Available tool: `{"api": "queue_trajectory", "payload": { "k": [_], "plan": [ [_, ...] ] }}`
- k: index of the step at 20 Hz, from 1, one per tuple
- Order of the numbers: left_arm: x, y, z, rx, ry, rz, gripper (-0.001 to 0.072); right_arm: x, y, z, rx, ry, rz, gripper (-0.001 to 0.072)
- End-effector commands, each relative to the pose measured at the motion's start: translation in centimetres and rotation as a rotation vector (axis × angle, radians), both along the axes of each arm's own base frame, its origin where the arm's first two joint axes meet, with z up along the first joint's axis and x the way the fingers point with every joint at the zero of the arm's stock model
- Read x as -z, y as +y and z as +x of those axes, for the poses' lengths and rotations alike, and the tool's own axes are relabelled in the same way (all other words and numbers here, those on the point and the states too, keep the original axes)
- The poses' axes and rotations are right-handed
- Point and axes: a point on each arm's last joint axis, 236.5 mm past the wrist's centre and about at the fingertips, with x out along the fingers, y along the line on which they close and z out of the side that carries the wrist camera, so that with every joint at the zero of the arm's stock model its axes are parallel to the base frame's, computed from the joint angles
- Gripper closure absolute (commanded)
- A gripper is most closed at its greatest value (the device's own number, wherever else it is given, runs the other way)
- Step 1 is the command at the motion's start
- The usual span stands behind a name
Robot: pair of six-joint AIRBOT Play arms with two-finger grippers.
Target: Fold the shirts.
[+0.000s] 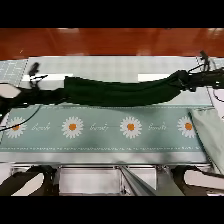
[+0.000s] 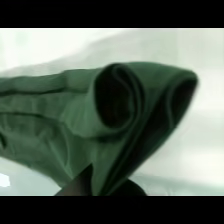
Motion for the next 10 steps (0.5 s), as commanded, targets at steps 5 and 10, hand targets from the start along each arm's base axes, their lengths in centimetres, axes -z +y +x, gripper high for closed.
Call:
{"api": "queue_trajectory", "payload": {
  "k": [5, 10],
  "plan": [
    [2.3, -19.0, 0.1, 0.396, -0.002, -0.023, 0.0687, -9.9, 1.7, -8.0, -0.011, -0.192, -0.102, 0.0689],
    [2.3, -29.2, 0.7, 0.548, 0.057, -0.078, 0.0687, -13.0, 3.7, -12.9, -0.018, -0.248, -0.106, 0.0689]
  ]
}}
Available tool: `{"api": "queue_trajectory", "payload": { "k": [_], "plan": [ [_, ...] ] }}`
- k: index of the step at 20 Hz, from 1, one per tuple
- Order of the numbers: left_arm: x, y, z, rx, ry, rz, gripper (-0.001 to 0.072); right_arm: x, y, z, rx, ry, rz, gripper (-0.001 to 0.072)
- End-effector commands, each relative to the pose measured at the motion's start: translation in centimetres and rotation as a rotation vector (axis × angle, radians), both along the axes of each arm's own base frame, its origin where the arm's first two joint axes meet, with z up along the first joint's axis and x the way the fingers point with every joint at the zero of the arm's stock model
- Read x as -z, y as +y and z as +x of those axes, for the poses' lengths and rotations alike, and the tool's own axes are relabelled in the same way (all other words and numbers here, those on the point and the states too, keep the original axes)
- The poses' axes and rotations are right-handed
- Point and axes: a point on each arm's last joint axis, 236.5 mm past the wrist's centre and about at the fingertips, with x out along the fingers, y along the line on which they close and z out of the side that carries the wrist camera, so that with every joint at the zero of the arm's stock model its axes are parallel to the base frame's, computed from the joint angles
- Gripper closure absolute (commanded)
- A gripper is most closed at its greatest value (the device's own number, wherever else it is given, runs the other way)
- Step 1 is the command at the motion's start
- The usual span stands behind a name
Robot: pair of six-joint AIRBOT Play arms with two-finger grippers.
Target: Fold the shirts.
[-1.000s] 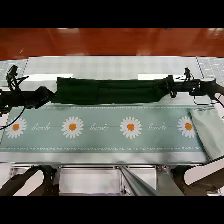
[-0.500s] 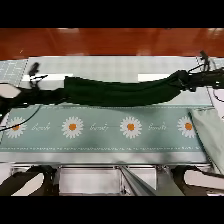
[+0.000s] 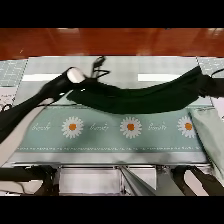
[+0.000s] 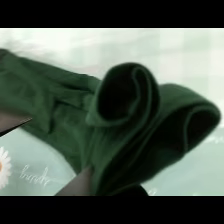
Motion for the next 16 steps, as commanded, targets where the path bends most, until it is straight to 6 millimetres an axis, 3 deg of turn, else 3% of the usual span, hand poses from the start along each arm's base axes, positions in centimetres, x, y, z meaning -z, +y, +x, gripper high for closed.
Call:
{"api": "queue_trajectory", "payload": {
  "k": [1, 3, 6, 9, 10, 12, 14, 16],
  "plan": [
    [1.2, -7.6, -1.5, 0.117, 0.079, -0.017, 0.0687, -2.0, 1.3, -3.4, -0.002, -0.035, -0.003, 0.0689],
    [2.4, -10.7, -4.1, 0.19, 0.133, -0.006, 0.0687, -2.7, 1.6, -4.2, 0.0, -0.056, -0.006, 0.0689],
    [4.3, -14.7, -10.1, 0.325, 0.184, 0.015, 0.0687, -3.0, 1.7, -4.3, 0.003, -0.064, -0.006, 0.0689],
    [5.4, -17.1, -14.4, 0.384, 0.236, 0.002, 0.0686, -3.1, 1.7, -4.1, 0.007, -0.073, -0.003, 0.0689],
    [5.6, -17.3, -14.4, 0.381, 0.232, 0.001, 0.0687, -3.1, 1.7, -4.1, 0.007, -0.073, -0.002, 0.0689],
    [5.0, -16.1, -11.9, 0.337, 0.229, -0.009, 0.0686, -3.2, 1.7, -4.1, 0.011, -0.071, 0.003, 0.0689],
    [3.7, -12.9, -7.6, 0.265, 0.241, -0.02, 0.0686, -3.4, 2.0, -4.1, 0.007, -0.074, 0.018, 0.0689],
    [1.2, -8.4, -2.8, 0.184, 0.236, -0.04, 0.0686, -3.7, 2.5, -4.0, -0.004, -0.08, 0.045, 0.0689]
  ]
}}
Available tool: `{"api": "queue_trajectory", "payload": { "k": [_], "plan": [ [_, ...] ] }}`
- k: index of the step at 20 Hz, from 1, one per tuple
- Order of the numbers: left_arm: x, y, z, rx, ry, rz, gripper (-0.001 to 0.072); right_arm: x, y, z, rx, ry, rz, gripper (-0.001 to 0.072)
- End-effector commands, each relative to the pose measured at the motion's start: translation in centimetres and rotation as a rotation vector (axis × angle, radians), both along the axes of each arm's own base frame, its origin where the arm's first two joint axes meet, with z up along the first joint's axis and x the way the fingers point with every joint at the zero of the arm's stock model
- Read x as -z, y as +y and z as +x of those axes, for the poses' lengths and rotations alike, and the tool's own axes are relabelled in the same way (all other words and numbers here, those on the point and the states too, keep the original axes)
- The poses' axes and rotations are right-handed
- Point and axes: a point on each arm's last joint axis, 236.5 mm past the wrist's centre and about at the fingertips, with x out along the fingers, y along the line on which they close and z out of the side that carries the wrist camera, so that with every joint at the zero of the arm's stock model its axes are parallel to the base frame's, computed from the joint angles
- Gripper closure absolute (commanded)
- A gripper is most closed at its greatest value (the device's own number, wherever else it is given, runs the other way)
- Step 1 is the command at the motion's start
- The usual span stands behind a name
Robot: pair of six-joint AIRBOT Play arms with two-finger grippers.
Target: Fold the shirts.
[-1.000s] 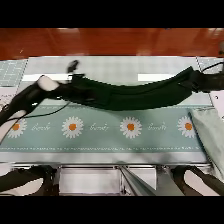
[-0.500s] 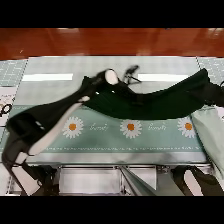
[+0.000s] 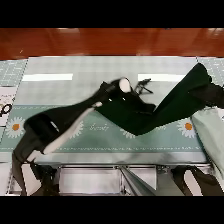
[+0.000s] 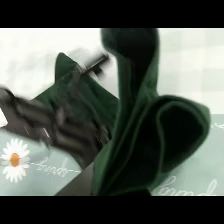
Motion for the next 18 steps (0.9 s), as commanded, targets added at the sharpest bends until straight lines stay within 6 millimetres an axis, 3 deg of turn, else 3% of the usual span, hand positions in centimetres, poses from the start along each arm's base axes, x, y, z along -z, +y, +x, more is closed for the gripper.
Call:
{"api": "queue_trajectory", "payload": {
  "k": [1, 3, 6, 9, 12, 15, 18],
  "plan": [
    [-3.7, 6.6, 6.3, -0.115, -0.007, -0.02, 0.0686, -0.6, 1.2, 0.3, -0.031, -0.013, 0.048, 0.0689],
    [-7.2, 11.9, 10.0, -0.228, -0.073, -0.04, 0.0686, -0.5, 3.2, 1.2, -0.081, -0.022, 0.074, 0.0689],
    [-10.5, 20.3, 11.6, -0.379, -0.174, -0.011, 0.0686, 0.4, 8.3, 3.8, -0.169, -0.035, 0.133, 0.0689],
    [-11.5, 27.5, 9.2, -0.505, -0.227, 0.011, 0.0686, 3.4, 14.3, 6.3, -0.249, 0.004, 0.176, 0.0689],
    [-10.6, 33.1, 5.0, -0.628, -0.24, 0.036, 0.0686, 7.4, 19.4, 8.7, -0.317, 0.073, 0.178, 0.0689],
    [-9.3, 36.3, 1.3, -0.719, -0.233, 0.05, 0.0686, 11.4, 22.7, 11.3, -0.362, 0.148, 0.167, 0.0689],
    [-8.5, 37.2, -0.5, -0.755, -0.231, 0.054, 0.0686, 14.3, 24.7, 13.5, -0.37, 0.208, 0.189, 0.0689]
  ]
}}
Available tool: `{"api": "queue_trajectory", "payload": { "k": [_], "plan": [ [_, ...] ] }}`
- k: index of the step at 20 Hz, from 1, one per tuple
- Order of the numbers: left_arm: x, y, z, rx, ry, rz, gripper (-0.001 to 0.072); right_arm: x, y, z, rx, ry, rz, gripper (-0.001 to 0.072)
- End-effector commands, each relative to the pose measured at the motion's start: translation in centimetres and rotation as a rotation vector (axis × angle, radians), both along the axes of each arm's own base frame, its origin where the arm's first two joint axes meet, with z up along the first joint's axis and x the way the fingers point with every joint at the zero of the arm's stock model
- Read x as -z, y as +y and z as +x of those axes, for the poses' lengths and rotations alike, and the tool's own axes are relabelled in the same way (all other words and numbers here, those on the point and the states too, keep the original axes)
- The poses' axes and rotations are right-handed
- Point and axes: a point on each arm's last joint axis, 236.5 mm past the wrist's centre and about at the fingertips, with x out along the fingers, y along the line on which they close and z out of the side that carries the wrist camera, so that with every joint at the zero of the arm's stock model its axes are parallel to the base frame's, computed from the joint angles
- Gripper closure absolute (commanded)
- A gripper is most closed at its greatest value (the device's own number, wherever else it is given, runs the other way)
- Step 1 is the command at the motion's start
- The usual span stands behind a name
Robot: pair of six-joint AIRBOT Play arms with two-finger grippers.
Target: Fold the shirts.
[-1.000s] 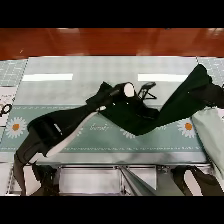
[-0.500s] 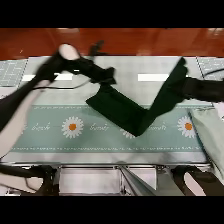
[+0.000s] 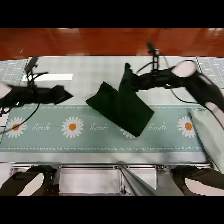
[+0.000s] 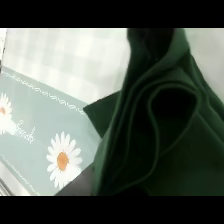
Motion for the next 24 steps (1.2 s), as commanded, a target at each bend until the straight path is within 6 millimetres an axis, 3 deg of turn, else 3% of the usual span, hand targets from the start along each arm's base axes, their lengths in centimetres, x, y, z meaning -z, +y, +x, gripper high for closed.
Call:
{"api": "queue_trajectory", "payload": {
  "k": [1, 8, 9, 10, 13, 15, 17, 20, 22, 24],
  "plan": [
    [1.4, 1.6, -2.4, -0.054, -0.001, 0.006, 0.0686, 3.9, 3.1, 2.3, -0.021, 0.073, 0.019, 0.0689],
    [1.4, 2.1, -1.5, -0.087, -0.025, 0.011, 0.0686, 7.6, 4.8, 2.2, -0.054, 0.167, 0.028, 0.0675],
    [1.4, 2.1, -1.4, -0.09, -0.027, 0.011, 0.0686, 7.9, 5.2, 2.0, -0.062, 0.17, 0.032, 0.0512],
    [1.5, 2.2, -1.3, -0.093, -0.026, 0.012, 0.0686, 8.0, 5.6, 1.7, -0.068, 0.172, 0.033, 0.0286],
    [1.9, 2.9, -0.3, -0.127, -0.034, 0.02, 0.0685, 6.6, 6.0, 0.0, -0.125, 0.236, 0.094, 0.0296],
    [1.2, 4.8, 0.8, -0.196, -0.048, 0.017, 0.0686, 4.5, 4.6, -1.7, -0.193, 0.287, 0.13, 0.0296],
    [-0.6, 7.5, 1.6, -0.26, -0.061, 0.011, 0.0686, 1.9, 1.8, -3.0, -0.246, 0.294, 0.126, 0.0296],
    [-4.5, 12.0, 1.1, -0.342, -0.085, 0.015, 0.0685, -2.0, -5.6, -3.8, -0.216, 0.203, -0.038, 0.0296],
    [-7.5, 14.5, 0.5, -0.431, -0.163, 0.031, 0.0686, -3.3, -13.5, -4.2, -0.082, 0.11, -0.296, 0.0296],
    [-9.9, 13.7, -0.3, -0.444, -0.249, 0.026, 0.0686, -3.6, -23.1, -5.5, 0.167, 0.049, -0.577, 0.0296]
  ]
}}
